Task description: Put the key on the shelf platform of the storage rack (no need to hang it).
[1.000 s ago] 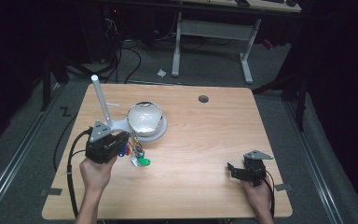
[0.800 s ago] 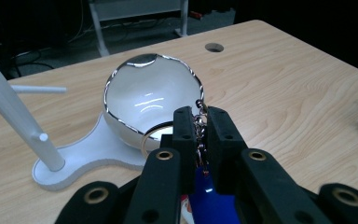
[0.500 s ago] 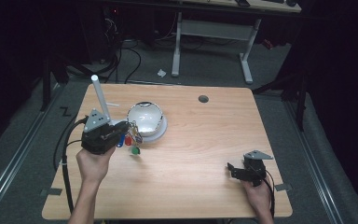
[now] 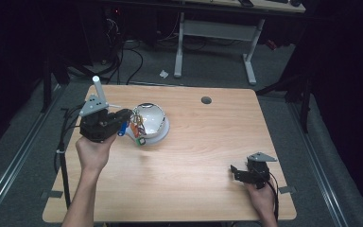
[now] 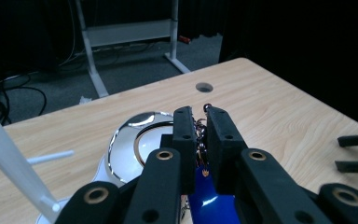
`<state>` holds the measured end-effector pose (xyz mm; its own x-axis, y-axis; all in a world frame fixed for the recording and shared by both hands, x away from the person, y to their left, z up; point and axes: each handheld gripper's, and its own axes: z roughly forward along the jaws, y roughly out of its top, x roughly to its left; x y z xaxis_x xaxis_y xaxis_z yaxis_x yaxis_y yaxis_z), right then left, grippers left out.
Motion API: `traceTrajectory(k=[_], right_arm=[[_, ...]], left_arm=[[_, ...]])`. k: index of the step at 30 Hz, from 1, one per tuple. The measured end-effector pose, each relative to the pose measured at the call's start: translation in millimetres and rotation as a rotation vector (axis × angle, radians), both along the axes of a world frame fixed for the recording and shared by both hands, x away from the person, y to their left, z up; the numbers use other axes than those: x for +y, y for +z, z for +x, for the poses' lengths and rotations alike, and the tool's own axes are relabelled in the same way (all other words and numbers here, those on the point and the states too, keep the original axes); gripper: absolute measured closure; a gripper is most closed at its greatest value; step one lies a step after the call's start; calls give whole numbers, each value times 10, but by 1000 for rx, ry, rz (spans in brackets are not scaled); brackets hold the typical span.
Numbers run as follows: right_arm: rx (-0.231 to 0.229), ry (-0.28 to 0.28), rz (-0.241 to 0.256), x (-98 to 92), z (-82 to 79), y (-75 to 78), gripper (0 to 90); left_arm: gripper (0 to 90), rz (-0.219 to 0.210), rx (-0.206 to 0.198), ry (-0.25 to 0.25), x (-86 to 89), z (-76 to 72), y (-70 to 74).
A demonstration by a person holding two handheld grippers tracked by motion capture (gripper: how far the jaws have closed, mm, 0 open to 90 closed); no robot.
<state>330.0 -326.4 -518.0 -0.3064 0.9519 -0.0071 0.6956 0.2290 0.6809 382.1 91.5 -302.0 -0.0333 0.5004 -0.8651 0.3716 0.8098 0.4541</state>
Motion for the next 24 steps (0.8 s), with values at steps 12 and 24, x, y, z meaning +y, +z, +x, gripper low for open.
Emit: traceTrajectory(k=[12,24], right_arm=[[1,0,1,0,-1,0,195],[2,1,1,-1,-3,1,194]], left_arm=[[828,-30,-15,-8,-20,181,188],[829,-26,-14,-1,-126,381,192]])
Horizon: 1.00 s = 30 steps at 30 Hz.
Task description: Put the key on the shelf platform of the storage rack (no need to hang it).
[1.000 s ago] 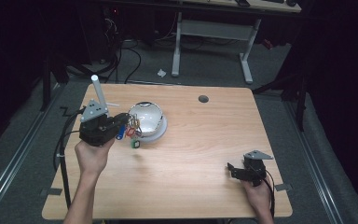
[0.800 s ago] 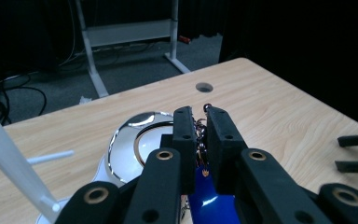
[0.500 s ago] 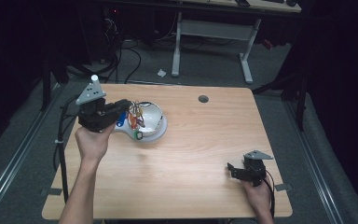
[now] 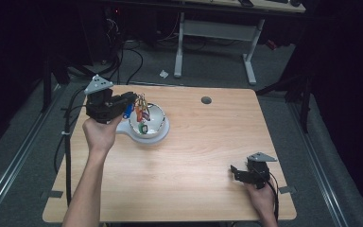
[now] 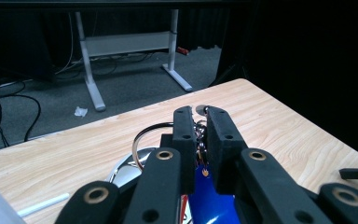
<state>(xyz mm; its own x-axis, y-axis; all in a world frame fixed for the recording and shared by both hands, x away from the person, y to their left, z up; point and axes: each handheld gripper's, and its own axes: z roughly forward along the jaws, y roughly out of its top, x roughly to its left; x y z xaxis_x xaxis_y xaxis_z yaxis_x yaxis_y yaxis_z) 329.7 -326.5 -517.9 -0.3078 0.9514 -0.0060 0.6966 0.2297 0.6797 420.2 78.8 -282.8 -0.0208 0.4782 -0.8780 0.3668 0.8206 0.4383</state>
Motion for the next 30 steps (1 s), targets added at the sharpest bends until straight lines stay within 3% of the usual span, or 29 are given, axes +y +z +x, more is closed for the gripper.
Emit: traceTrajectory(k=[6,19,30], right_arm=[[0,0,0,0,0,0,194],[1,1,0,0,-2,1,194],[1,1,0,1,-2,0,194]], left_arm=[[828,3,20,13,-78,88,-51],[828,54,52,10,-221,225,-292],[827,55,87,20,-241,282,-455]])
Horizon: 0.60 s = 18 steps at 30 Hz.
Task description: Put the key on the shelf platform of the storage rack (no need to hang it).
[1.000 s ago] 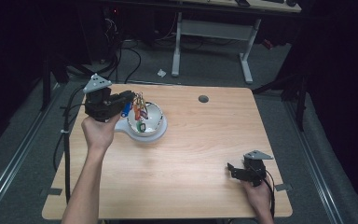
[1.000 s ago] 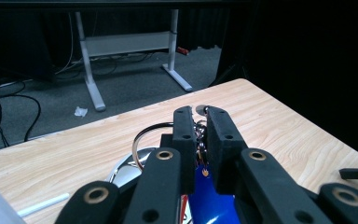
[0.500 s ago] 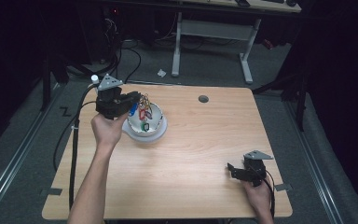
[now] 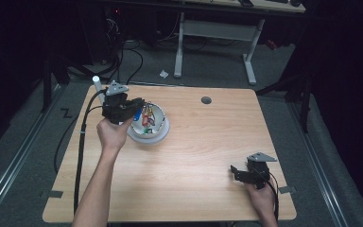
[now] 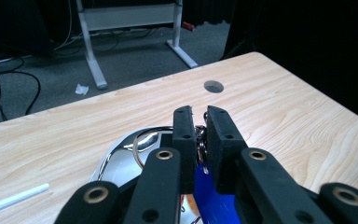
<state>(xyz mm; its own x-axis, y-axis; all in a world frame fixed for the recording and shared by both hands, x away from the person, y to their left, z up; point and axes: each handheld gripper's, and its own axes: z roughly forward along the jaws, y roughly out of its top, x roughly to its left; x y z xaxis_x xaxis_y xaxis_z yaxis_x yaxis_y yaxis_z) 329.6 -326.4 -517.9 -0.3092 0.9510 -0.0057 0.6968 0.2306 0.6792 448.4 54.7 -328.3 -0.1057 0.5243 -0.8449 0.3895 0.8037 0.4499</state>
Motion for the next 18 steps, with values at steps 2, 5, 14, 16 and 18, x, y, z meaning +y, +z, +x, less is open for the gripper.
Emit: traceTrajectory(k=[2,5,14,16,18], right_arm=[[0,0,-1,0,0,0,194],[-1,0,-1,-1,0,0,194],[0,0,0,0,0,0,193],[-1,1,0,-1,1,-1,193],[0,0,0,-1,1,0,194]], left_arm=[[827,1,3,-2,-4,3,-15],[827,2,8,-4,-7,6,-43],[827,13,33,-3,-25,46,-191],[827,17,38,-3,-30,52,-224],[827,16,44,-4,-33,56,-256]])
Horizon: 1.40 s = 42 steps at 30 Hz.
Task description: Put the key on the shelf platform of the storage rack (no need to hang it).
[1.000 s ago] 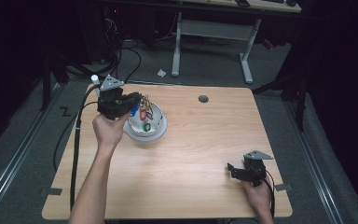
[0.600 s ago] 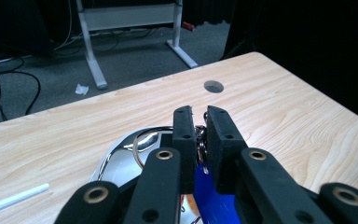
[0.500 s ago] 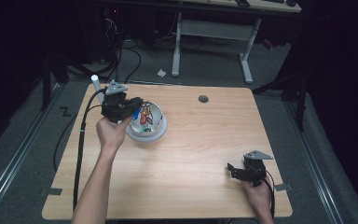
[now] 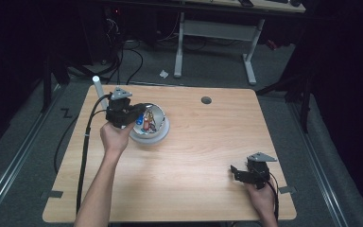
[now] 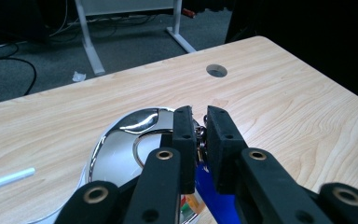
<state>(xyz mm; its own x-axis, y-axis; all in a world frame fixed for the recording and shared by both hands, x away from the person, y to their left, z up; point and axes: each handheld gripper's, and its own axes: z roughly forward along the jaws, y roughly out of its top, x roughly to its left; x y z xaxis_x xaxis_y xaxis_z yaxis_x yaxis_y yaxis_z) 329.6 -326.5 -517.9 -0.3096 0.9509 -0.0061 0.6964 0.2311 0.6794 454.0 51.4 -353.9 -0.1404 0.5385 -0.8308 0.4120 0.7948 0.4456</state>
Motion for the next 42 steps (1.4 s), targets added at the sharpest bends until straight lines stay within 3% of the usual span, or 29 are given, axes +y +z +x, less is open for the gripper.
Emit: traceTrajectory(k=[6,9,10,11,12,13,14,18,25,33,34,35,36,39,42], right_arm=[[0,0,0,0,0,0,193],[0,0,0,0,0,0,193],[0,0,0,0,0,0,193],[0,-1,0,1,0,0,193],[0,-1,0,1,0,0,193],[0,0,0,0,0,0,194],[-1,-1,-1,0,0,0,194],[0,0,-1,0,0,0,193],[2,1,0,-1,-2,2,193],[1,4,0,2,-1,1,193],[0,3,-1,2,-1,0,193],[0,3,-1,3,-1,0,193],[0,3,-1,3,-1,0,193],[-1,4,-2,2,-1,-1,193],[0,3,-1,3,-1,0,193]], left_arm=[[827,10,13,2,-14,18,-97],[827,47,5,-1,-47,23,-150],[827,37,15,7,-66,24,-152],[826,28,-46,15,-94,61,-172],[826,44,-48,9,-96,67,-191],[827,62,10,-4,-95,40,-202],[827,63,14,5,-111,44,-217],[826,87,12,12,-148,59,-274],[825,56,26,28,-115,75,-340],[825,54,56,51,-36,117,-498],[825,55,52,45,-26,120,-508],[825,32,0,68,-40,156,-515],[825,50,54,52,-21,124,-516],[825,34,61,64,-25,129,-521],[824,59,44,54,-18,148,-557]])
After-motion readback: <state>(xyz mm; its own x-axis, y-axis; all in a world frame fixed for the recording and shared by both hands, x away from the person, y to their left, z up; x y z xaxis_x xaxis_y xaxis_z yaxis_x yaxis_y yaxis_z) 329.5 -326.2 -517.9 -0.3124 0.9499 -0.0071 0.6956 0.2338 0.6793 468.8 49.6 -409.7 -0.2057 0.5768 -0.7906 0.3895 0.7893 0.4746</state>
